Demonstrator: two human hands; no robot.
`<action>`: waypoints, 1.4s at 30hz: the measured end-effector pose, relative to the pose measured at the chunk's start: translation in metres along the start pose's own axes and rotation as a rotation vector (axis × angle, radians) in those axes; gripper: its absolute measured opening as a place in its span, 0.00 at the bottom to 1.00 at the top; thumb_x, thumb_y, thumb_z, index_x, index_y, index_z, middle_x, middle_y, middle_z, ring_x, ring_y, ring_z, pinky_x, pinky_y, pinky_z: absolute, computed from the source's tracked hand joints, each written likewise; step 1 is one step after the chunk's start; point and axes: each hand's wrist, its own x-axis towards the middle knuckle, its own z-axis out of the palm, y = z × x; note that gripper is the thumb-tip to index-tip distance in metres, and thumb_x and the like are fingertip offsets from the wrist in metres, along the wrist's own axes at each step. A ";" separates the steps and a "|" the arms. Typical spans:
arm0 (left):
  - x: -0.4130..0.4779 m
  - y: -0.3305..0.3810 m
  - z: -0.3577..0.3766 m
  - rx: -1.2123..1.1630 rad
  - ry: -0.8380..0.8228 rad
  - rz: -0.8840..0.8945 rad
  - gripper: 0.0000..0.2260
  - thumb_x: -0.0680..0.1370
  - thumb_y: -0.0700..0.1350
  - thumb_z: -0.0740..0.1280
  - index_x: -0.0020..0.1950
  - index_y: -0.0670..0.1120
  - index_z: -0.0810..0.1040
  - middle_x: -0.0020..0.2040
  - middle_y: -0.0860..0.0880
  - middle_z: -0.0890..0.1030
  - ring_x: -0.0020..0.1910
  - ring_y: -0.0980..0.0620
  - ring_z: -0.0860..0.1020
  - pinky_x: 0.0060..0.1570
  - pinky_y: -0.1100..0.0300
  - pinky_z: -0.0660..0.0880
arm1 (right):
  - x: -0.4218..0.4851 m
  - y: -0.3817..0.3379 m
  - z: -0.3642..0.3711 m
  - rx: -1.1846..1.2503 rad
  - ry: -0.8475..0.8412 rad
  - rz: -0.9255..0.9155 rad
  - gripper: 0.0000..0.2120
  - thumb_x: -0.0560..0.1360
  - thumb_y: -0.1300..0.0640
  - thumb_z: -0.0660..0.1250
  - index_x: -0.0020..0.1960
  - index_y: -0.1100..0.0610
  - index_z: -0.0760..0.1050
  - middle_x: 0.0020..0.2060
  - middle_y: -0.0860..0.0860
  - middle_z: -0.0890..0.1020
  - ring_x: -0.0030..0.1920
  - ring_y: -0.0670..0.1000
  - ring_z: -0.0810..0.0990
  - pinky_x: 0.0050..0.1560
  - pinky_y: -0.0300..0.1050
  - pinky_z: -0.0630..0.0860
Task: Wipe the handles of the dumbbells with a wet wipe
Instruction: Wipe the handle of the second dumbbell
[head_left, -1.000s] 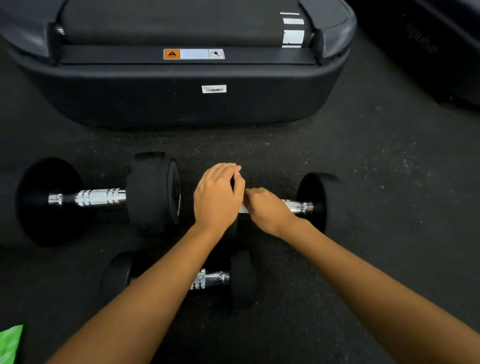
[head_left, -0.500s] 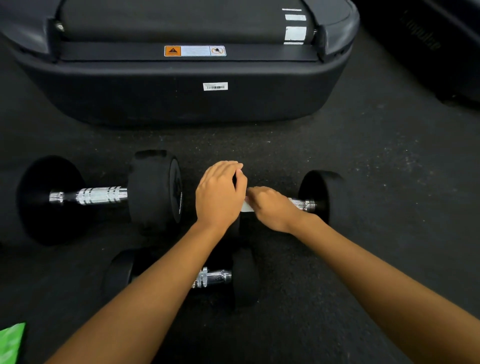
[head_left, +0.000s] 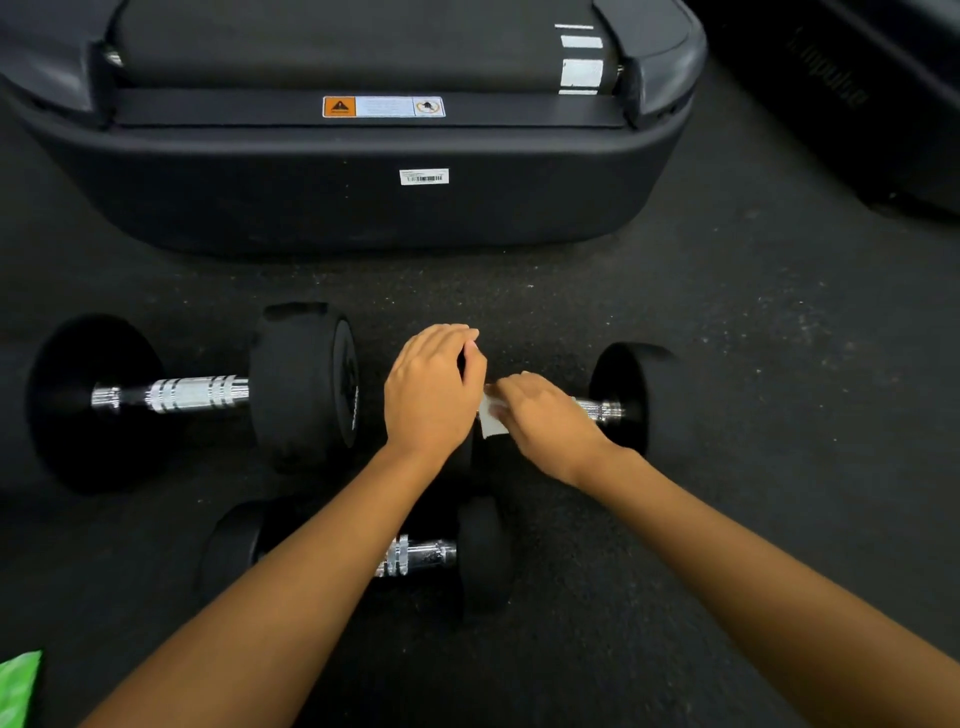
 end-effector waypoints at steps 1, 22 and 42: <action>0.000 0.000 0.000 0.001 0.005 0.003 0.13 0.79 0.43 0.59 0.59 0.43 0.78 0.58 0.47 0.80 0.61 0.52 0.75 0.64 0.54 0.70 | -0.004 0.003 -0.003 -0.055 -0.002 -0.020 0.13 0.81 0.57 0.56 0.62 0.61 0.70 0.55 0.56 0.78 0.57 0.55 0.74 0.70 0.46 0.60; -0.023 0.047 0.021 0.509 -0.562 0.360 0.30 0.78 0.44 0.60 0.75 0.41 0.50 0.75 0.44 0.56 0.74 0.46 0.54 0.72 0.53 0.48 | -0.044 0.046 -0.066 -0.287 0.345 0.116 0.12 0.75 0.60 0.66 0.58 0.60 0.77 0.55 0.55 0.81 0.59 0.54 0.77 0.69 0.46 0.60; -0.018 0.054 0.078 0.258 -0.498 0.449 0.16 0.78 0.42 0.63 0.65 0.43 0.71 0.60 0.44 0.77 0.58 0.45 0.75 0.60 0.53 0.68 | -0.061 0.061 -0.031 0.033 0.530 0.358 0.22 0.80 0.51 0.49 0.66 0.59 0.72 0.64 0.53 0.76 0.67 0.51 0.69 0.70 0.44 0.61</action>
